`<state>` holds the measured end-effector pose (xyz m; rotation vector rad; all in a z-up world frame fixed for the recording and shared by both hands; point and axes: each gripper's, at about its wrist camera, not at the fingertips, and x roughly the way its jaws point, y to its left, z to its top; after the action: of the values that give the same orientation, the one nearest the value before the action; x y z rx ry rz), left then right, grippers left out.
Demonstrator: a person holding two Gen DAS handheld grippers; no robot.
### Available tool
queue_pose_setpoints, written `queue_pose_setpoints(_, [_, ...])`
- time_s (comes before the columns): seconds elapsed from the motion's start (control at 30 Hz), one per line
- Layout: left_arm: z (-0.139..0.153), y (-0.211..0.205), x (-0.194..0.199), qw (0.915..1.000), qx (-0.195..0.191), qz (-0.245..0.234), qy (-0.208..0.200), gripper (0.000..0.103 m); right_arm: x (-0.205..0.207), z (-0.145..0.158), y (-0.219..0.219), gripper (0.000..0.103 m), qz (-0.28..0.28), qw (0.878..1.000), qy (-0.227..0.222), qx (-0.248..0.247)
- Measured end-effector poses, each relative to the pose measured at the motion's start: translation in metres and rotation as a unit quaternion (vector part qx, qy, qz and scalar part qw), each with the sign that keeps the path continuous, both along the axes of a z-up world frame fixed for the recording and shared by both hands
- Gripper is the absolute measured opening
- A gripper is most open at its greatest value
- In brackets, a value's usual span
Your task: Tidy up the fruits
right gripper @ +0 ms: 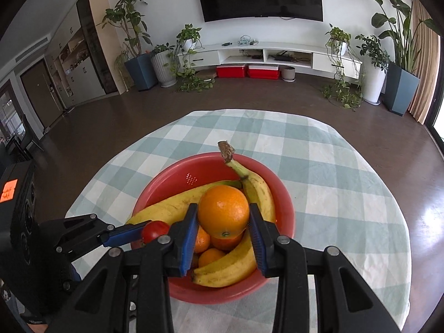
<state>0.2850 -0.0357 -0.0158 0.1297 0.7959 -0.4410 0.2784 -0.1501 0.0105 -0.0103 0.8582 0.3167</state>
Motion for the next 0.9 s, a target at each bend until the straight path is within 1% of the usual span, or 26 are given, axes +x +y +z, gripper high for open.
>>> queue_pose_setpoints(0.23, [-0.012, -0.006, 0.001, 0.9999, 0.003, -0.012, -0.007, 0.030, 0.018, -0.023, 0.012, 0.038, 0.005, 0.999, 0.024, -0.024])
queue_pose_setpoints(0.33, [-0.012, -0.003, 0.003, 0.9999, -0.008, -0.013, -0.007, 0.030, 0.022, -0.029, 0.016, 0.038, 0.008, 0.999, 0.029, -0.034])
queue_pose_setpoints(0.47, [-0.013, -0.003, 0.004, 0.9998, -0.009, -0.015, -0.011, 0.030, 0.026, -0.035, 0.023, 0.038, 0.012, 0.998, 0.035, -0.047])
queue_pose_setpoints(0.63, [-0.015, -0.003, 0.005, 0.9997, -0.010, -0.017, -0.016, 0.030, 0.030, -0.039, 0.021, 0.039, 0.002, 0.998, 0.041, -0.044])
queue_pose_setpoints(0.73, [-0.015, -0.003, 0.004, 0.9995, -0.017, -0.020, -0.017, 0.033, 0.029, -0.038, 0.023, 0.039, 0.003, 0.998, 0.038, -0.051])
queue_pose_setpoints(0.9, [-0.015, -0.005, 0.001, 0.9993, -0.017, -0.026, -0.020, 0.043, 0.025, -0.035, 0.023, 0.039, 0.002, 0.998, 0.034, -0.052])
